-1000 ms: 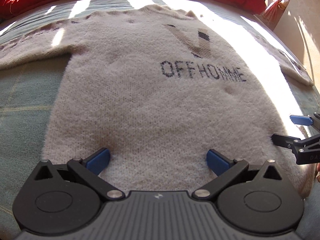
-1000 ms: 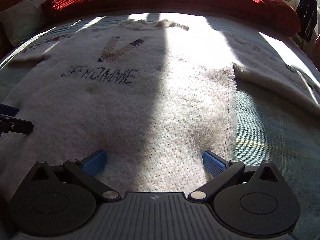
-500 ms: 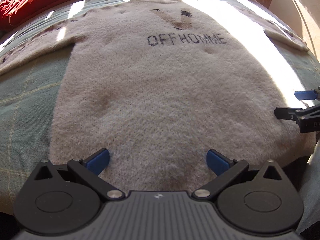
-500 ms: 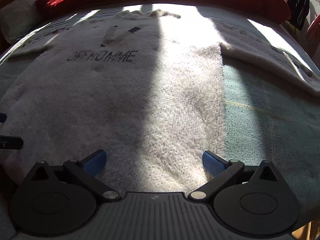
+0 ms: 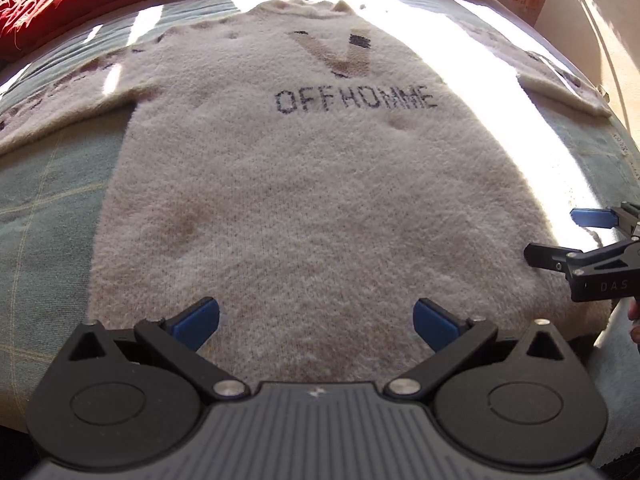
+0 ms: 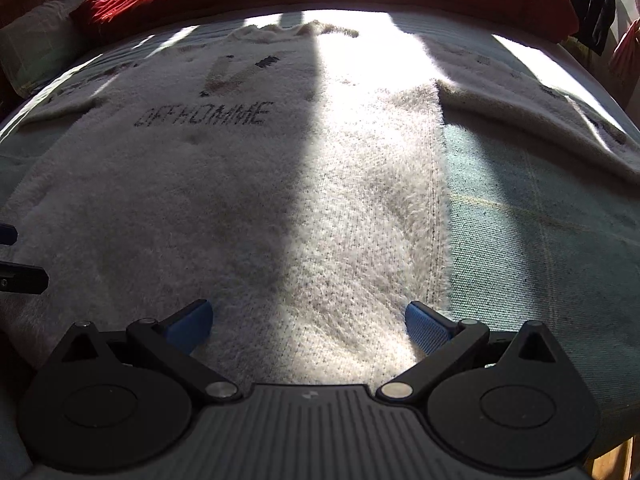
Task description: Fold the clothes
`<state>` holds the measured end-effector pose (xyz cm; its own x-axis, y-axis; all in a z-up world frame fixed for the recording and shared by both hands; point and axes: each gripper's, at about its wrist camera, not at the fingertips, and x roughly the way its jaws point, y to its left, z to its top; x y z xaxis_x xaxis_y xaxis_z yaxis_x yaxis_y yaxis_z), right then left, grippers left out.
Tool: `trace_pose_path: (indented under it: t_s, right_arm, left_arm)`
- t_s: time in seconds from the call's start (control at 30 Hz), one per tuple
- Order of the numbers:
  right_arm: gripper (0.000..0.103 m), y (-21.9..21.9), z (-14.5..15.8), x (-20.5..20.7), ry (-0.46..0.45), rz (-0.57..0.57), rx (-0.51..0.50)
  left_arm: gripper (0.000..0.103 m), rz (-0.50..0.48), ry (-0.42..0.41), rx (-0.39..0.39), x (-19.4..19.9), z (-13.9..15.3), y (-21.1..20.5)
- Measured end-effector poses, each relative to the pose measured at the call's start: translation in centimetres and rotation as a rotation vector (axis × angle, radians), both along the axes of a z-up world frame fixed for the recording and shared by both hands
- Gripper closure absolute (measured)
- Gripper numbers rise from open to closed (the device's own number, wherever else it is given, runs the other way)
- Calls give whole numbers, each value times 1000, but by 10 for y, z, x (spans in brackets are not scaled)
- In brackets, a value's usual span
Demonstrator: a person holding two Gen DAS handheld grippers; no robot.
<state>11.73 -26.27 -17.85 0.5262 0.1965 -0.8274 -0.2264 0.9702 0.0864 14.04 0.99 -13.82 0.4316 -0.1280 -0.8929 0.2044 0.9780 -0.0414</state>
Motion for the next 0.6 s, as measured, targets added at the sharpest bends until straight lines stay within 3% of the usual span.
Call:
trace_pose_path:
  t_s: [0.2, 0.33, 0.43, 0.6]
  right_arm:
    - [0, 0, -1, 0, -9, -5, 3]
    - [0, 0, -2, 1, -9, -7, 5]
    - [0, 0, -2, 0, -13, -6, 8]
    - [0, -1, -4, -5, -40, -2, 9]
  left_arm:
    - [1, -55, -32, -30, 42, 8, -37]
    - [1, -87, -15, -54, 58, -3, -61]
    - [1, -71, 43, -24, 59, -24, -70]
    - [1, -77, -7, -17, 34, -24, -65]
